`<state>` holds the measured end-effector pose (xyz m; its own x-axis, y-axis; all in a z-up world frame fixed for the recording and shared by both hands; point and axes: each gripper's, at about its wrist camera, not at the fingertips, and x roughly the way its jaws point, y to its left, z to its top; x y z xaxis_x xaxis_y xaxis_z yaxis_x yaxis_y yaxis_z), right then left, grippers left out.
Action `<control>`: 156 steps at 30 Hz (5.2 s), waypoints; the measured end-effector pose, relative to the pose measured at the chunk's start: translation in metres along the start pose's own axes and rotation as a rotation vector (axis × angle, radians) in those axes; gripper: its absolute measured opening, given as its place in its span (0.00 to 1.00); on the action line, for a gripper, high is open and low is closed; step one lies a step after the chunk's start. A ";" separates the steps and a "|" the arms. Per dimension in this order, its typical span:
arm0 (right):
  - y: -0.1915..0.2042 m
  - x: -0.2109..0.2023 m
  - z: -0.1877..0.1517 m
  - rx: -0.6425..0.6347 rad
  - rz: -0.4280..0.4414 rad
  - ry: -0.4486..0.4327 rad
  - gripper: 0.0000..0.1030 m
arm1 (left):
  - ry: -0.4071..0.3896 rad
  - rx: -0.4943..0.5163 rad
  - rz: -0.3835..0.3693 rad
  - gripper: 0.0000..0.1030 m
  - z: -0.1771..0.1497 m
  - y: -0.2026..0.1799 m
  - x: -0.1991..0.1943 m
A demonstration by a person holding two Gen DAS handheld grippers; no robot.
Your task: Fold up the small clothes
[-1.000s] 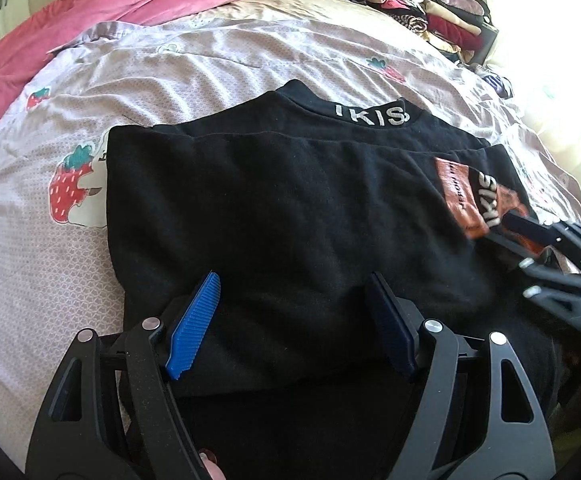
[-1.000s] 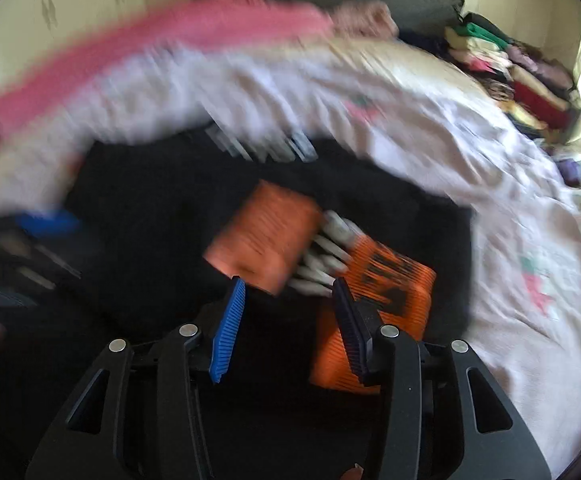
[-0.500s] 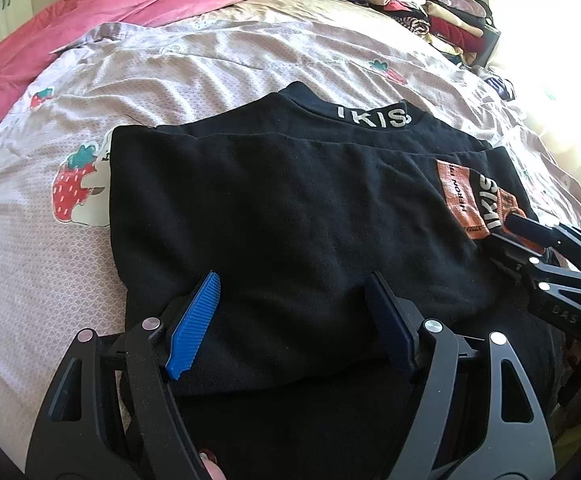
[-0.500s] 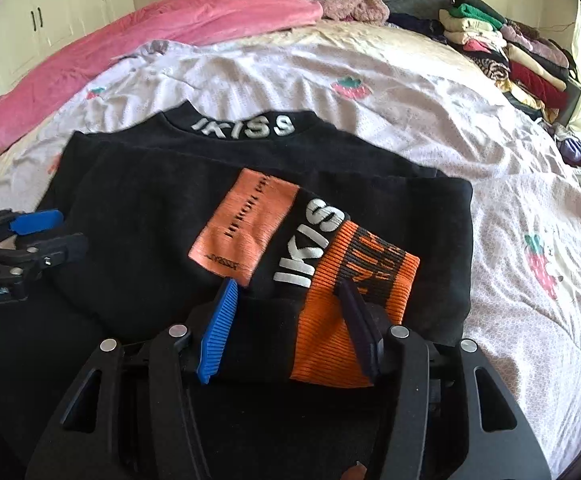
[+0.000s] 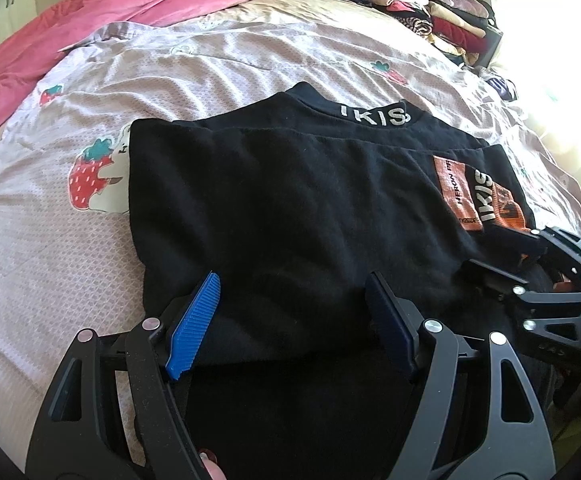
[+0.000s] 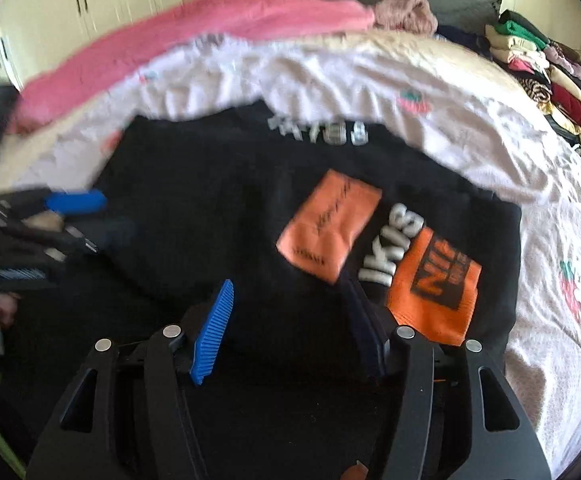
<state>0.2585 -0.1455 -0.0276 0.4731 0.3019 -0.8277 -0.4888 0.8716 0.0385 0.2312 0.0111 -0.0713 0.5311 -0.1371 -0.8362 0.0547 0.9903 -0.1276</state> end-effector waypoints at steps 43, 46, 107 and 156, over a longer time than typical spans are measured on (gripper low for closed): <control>-0.015 -0.055 0.008 0.138 0.007 -0.255 0.89 | -0.073 -0.073 0.006 0.74 -0.011 0.019 -0.046; -0.014 -0.064 0.009 0.148 -0.004 -0.284 0.90 | -0.076 -0.079 0.007 0.77 -0.012 0.021 -0.050; -0.003 -0.221 -0.062 0.237 -0.093 -0.462 0.96 | -0.231 -0.087 0.020 0.91 -0.057 0.028 -0.155; -0.027 -0.314 -0.231 0.279 -0.383 -0.346 0.96 | -0.087 -0.089 0.069 0.91 -0.159 0.067 -0.160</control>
<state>-0.0463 -0.3530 0.1024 0.8127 0.0127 -0.5826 -0.0464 0.9980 -0.0429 0.0153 0.0958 -0.0313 0.6026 -0.0621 -0.7956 -0.0582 0.9909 -0.1214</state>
